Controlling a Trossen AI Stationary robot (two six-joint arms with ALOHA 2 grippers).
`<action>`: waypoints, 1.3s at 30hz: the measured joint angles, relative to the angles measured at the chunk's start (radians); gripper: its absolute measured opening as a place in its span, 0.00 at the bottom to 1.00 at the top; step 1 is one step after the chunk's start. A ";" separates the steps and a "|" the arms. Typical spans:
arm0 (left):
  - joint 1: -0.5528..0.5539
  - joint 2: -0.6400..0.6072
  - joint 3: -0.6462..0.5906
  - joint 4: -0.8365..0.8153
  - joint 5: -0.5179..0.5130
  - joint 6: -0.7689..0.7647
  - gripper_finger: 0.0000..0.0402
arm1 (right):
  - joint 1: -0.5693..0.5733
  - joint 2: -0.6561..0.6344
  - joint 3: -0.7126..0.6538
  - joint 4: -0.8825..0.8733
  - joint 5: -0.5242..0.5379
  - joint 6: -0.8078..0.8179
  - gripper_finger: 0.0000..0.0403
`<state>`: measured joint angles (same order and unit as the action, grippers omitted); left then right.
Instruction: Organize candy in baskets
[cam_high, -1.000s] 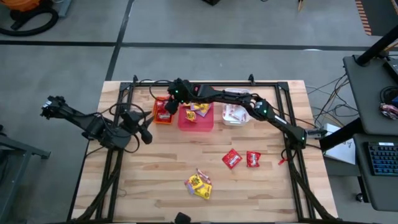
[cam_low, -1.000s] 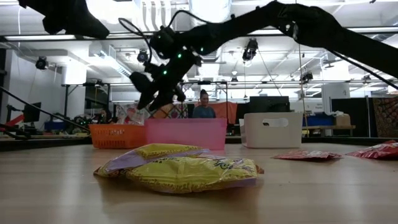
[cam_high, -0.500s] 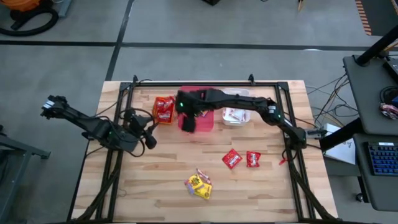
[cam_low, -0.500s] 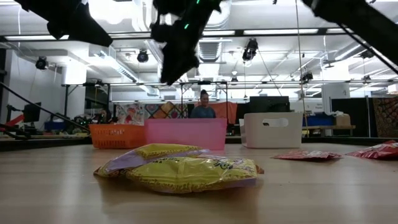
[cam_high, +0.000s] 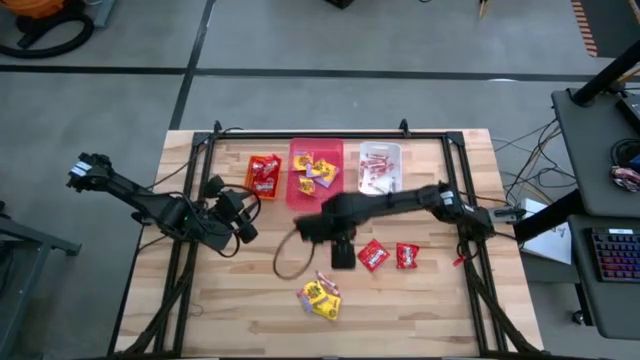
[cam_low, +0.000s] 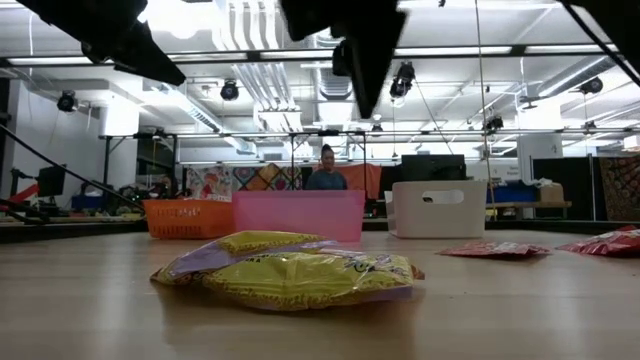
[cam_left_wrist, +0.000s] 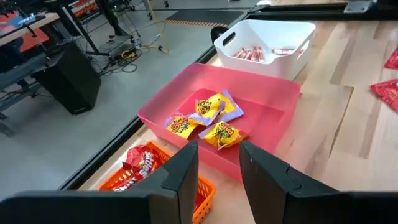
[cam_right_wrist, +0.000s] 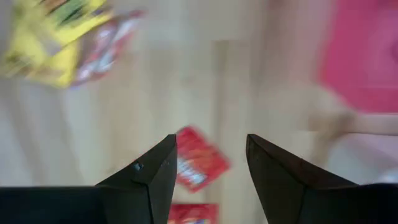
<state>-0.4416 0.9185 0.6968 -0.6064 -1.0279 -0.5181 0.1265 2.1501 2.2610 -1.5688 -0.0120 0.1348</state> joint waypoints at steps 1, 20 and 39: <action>0.000 0.003 0.000 0.000 0.000 0.004 0.25 | 0.022 -0.002 -0.015 0.000 -0.024 0.000 0.45; -0.006 0.003 0.002 0.000 0.158 0.036 0.25 | 0.170 -0.013 -0.357 0.551 0.026 0.517 0.45; -0.036 0.006 0.001 -0.001 0.165 0.005 0.25 | 0.172 0.007 -0.515 0.772 0.017 0.564 0.45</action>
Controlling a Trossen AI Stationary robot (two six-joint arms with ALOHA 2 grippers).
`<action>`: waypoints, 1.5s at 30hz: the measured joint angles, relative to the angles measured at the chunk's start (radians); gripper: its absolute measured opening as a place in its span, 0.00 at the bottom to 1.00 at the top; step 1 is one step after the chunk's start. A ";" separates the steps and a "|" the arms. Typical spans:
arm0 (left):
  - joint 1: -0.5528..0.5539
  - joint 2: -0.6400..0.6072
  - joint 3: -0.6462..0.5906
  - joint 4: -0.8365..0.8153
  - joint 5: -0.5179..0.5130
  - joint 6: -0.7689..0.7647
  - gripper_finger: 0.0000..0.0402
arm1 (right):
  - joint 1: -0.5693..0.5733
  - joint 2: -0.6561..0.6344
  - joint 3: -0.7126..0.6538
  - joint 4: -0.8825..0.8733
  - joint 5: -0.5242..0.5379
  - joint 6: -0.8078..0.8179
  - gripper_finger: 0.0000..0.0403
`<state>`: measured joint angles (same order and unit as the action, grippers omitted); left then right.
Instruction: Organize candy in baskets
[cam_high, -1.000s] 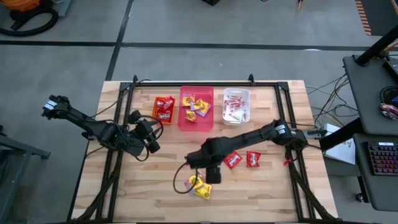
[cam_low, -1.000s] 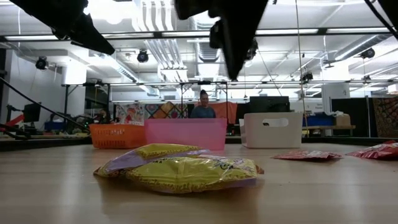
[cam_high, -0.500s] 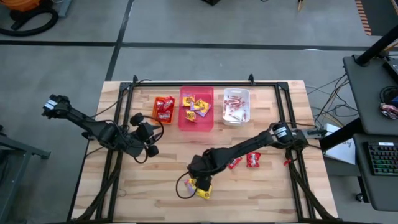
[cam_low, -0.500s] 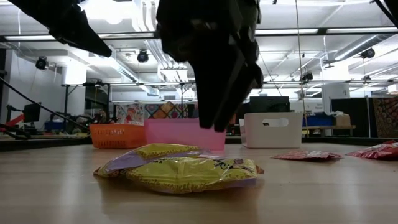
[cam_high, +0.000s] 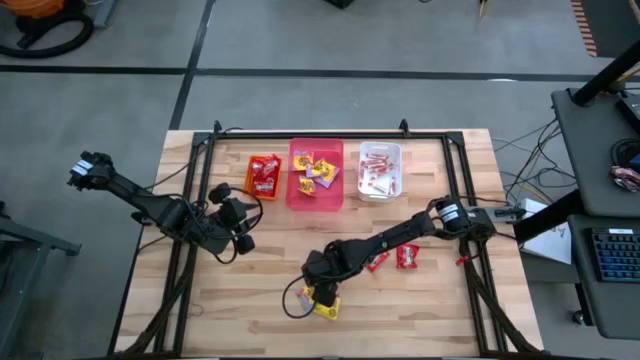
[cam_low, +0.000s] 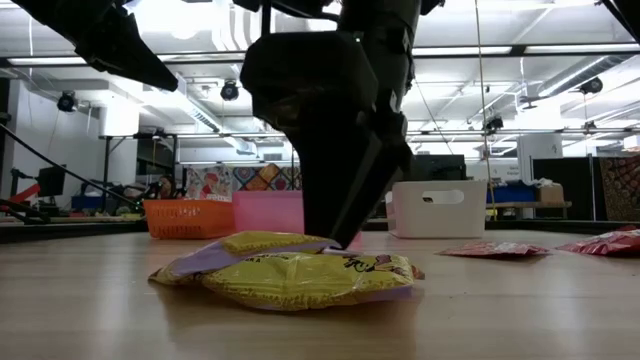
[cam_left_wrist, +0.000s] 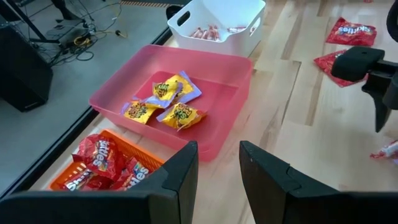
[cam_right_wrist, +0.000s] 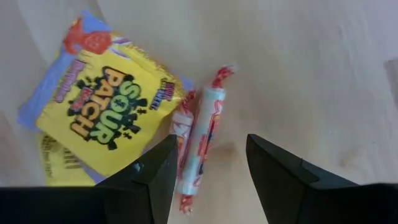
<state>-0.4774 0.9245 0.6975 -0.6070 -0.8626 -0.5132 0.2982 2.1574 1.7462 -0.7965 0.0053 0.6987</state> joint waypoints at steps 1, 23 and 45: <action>0.000 0.000 0.000 0.000 0.001 0.000 0.25 | -0.002 0.000 -0.001 -0.002 0.004 -0.003 0.45; 0.000 0.000 0.000 0.000 0.010 -0.001 0.25 | -0.077 -0.008 -0.006 -0.138 0.058 -0.100 0.45; 0.000 0.070 -0.001 0.005 0.009 -0.012 0.25 | -0.056 0.007 -0.017 -0.132 0.066 -0.070 0.36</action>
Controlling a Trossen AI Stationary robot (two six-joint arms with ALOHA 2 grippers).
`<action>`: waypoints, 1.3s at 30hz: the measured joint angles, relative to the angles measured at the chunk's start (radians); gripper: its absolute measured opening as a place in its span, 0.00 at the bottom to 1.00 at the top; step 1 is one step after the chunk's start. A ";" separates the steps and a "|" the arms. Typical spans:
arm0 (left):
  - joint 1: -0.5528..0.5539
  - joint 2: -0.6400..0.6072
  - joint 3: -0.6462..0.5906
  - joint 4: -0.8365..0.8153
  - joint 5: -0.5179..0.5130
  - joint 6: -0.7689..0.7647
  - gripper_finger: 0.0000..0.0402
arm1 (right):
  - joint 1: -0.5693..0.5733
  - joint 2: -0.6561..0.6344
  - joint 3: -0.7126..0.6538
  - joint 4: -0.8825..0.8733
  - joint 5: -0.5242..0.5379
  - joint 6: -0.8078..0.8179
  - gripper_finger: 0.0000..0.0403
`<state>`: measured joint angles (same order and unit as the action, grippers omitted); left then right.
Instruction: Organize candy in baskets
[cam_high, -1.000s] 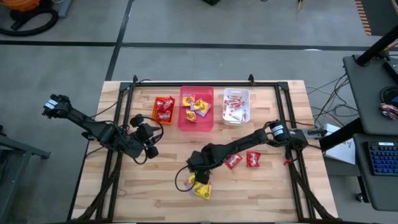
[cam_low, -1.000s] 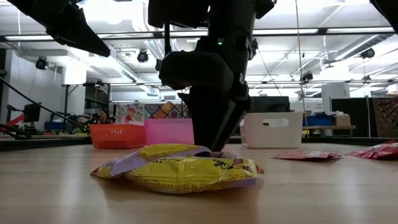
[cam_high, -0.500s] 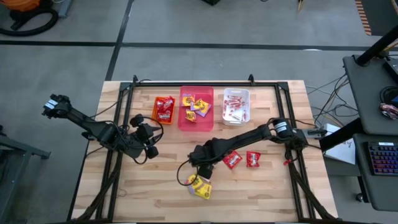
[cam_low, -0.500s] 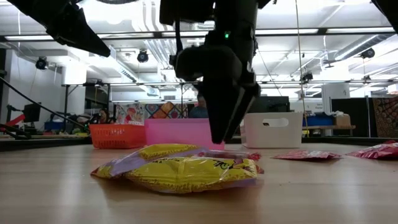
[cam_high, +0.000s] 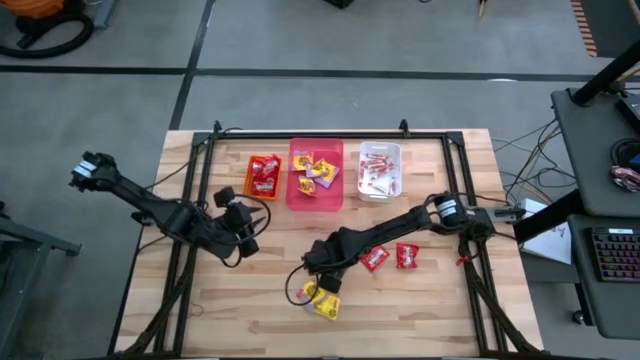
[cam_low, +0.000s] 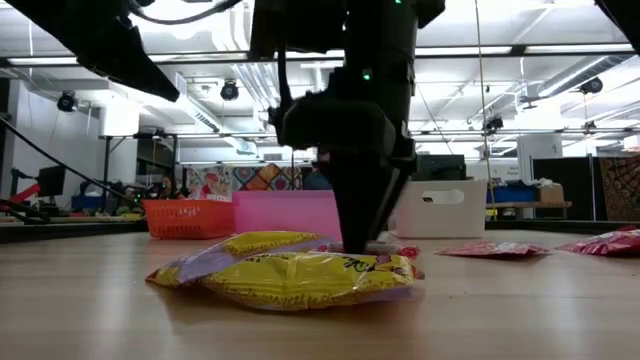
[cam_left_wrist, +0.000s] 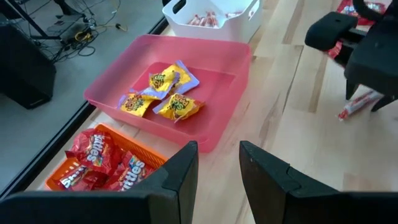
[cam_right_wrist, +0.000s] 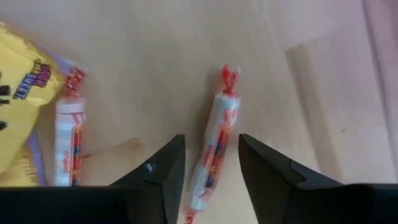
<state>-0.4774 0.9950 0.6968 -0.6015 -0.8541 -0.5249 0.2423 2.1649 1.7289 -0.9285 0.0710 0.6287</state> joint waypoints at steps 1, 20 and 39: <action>0.000 0.005 0.000 0.001 0.000 -0.001 0.25 | 0.000 0.007 0.000 0.004 0.003 -0.012 0.34; 0.000 0.042 0.000 0.004 -0.002 -0.027 0.25 | -0.026 -0.058 -0.010 0.011 0.007 -0.066 0.02; 0.001 0.042 0.000 0.011 -0.004 -0.010 0.25 | -0.446 -0.375 -0.010 -0.271 0.198 -0.268 0.02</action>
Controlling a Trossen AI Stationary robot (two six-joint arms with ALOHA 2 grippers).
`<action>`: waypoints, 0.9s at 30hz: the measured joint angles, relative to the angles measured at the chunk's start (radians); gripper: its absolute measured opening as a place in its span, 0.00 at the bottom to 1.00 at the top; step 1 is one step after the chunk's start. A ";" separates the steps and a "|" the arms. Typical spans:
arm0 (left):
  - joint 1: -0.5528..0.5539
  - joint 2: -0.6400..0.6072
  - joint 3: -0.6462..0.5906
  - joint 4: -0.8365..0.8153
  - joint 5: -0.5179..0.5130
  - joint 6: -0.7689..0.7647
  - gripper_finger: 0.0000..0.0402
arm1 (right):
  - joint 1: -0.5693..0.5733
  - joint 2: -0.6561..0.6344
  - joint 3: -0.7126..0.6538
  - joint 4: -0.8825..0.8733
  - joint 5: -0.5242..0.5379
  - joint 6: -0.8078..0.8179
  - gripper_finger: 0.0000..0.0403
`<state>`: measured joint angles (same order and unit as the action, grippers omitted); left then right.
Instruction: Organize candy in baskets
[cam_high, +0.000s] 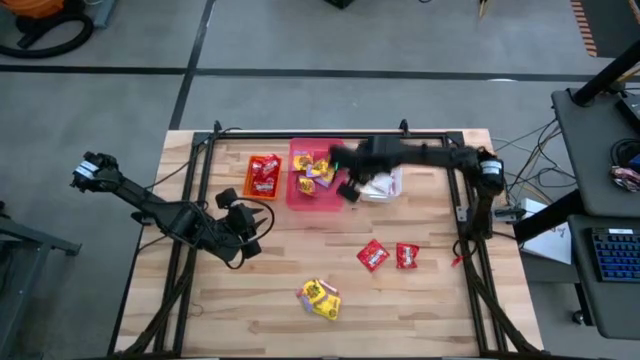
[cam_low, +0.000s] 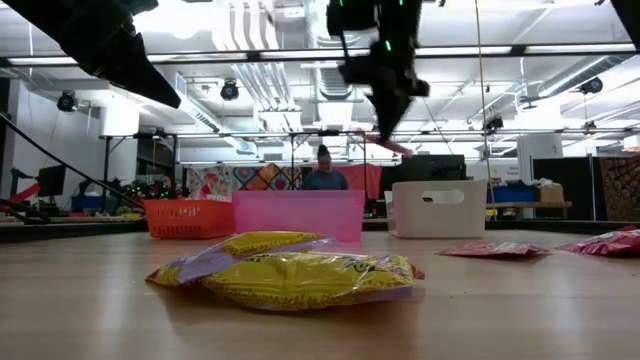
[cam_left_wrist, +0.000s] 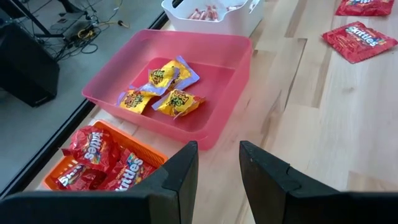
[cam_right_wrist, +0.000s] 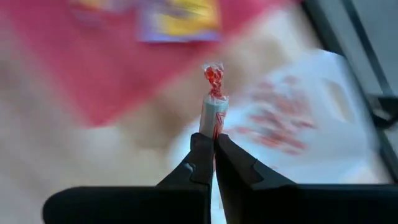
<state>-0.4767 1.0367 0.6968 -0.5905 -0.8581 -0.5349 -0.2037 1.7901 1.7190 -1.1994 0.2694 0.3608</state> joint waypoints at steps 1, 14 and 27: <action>0.000 0.000 0.000 0.000 0.000 0.000 0.25 | -0.044 0.000 -0.009 -0.014 0.004 -0.018 0.02; 0.000 0.000 0.000 -0.001 -0.014 -0.001 0.25 | -0.372 0.000 -0.249 0.084 -0.016 -0.548 0.02; 0.001 0.000 0.000 -0.001 -0.026 0.003 0.25 | -0.371 -0.001 -0.217 0.133 0.018 -0.557 0.27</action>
<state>-0.4760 1.0367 0.6968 -0.5911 -0.8837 -0.5323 -0.5747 1.7892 1.5025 -1.0659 0.2872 -0.1960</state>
